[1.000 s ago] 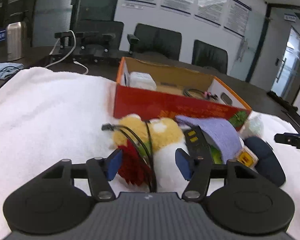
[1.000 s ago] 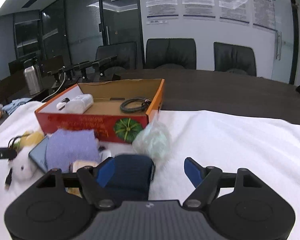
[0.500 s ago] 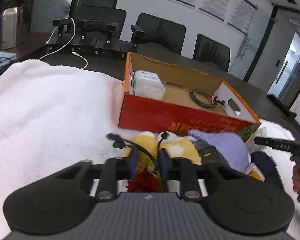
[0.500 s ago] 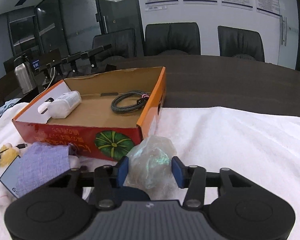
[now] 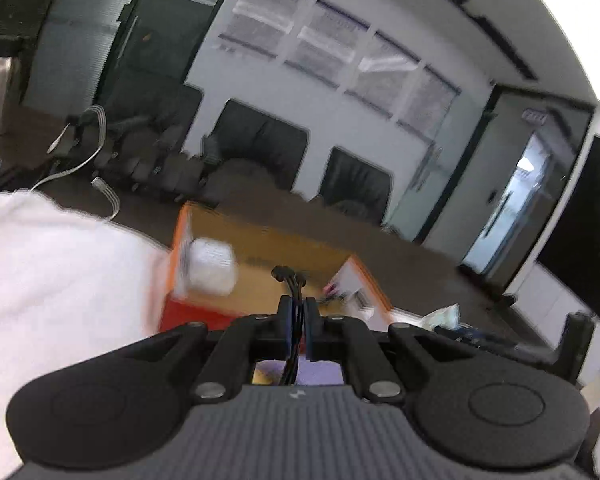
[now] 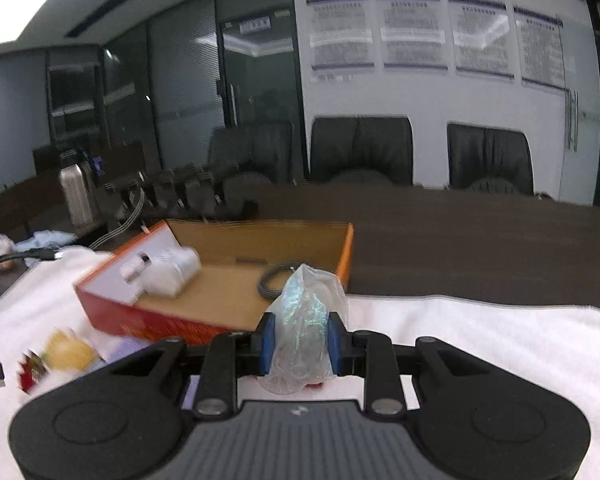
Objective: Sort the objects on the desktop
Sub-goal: 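Grasp black charging cable with left tool while right grasps clear plastic bag, then lower black cable into cardboard box with left tool while right drops bag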
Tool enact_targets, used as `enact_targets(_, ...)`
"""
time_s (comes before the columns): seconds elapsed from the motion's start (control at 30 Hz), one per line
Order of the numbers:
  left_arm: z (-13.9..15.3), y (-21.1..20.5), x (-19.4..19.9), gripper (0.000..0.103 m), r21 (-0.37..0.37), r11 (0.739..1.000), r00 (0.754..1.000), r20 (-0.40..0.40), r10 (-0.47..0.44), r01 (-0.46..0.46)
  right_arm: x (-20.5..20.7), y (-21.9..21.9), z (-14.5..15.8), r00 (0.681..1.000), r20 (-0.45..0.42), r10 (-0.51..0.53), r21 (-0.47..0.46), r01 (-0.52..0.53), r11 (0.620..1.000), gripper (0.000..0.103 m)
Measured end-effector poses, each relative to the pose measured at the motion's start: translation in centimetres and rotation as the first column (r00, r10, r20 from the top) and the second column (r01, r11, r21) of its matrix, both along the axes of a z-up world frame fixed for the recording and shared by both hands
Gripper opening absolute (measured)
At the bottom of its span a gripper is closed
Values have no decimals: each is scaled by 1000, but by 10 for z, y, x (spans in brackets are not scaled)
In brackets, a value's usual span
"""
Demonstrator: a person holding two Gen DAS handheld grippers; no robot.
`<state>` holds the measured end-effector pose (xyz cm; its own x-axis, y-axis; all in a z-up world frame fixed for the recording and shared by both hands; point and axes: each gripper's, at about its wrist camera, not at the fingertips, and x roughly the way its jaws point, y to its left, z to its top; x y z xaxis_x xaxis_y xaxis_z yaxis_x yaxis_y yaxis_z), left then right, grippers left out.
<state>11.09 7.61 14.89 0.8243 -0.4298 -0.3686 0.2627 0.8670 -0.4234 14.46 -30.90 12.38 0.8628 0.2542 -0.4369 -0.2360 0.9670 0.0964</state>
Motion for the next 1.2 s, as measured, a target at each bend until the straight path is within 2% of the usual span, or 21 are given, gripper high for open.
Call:
enact_targets(0.1,28,-9,11,6,-15,999,999,42,-28,29,3,5,27,999,36,29,5,-29,1000,25)
enact_targets(0.2,49,-28,40,6,2,999,998,40,-44,44,22,13,47,998,42,47,8,-48,999,25)
enact_targets(0.3,58,-57,81,6,82,996,999,24,-48,45,55,23,57,998,10,59,8,-59,998,25)
enact_targets(0.4,54,-88,133,6,176,984,999,-28,-28,32,99,37,54,997,-46,60,-19,-60,998,25)
enact_targets(0.5,32,-114,191,6,273,962,994,-105,12,17,151,48,36,989,-135,67,-13,-69,998,25)
enact_targets(0.7,-50,-135,275,6,416,909,965,-235,115,-7,233,70,-23,960,-277,30,-63,-49,997,25)
enact_targets(0.8,-80,-139,301,6,418,908,952,-288,105,26,259,72,-50,938,-344,36,-41,-53,998,26)
enact_targets(0.87,-94,-141,310,7,395,914,928,-367,63,94,267,74,-64,924,-379,42,-38,-60,997,30)
enact_targets(0.93,-108,-144,315,17,377,914,908,-418,25,148,268,76,-66,926,-376,34,-53,-58,997,32)
enact_targets(1.0,-112,-139,317,22,368,921,906,-420,42,128,269,76,-67,926,-378,12,-62,-38,997,37)
enact_targets(1.03,-112,-134,320,26,358,925,903,-428,41,127,271,75,-68,922,-387,0,-65,-27,998,45)
enact_targets(1.07,-111,-131,321,31,343,932,902,-429,43,118,274,75,-68,918,-397,2,-54,-26,998,47)
enact_targets(1.13,-105,-119,319,52,321,943,903,-425,59,90,273,69,-66,916,-400,29,-3,-33,999,50)
enact_targets(1.2,-92,-108,312,60,315,947,912,-404,70,67,269,64,-59,911,-410,33,31,-22,999,52)
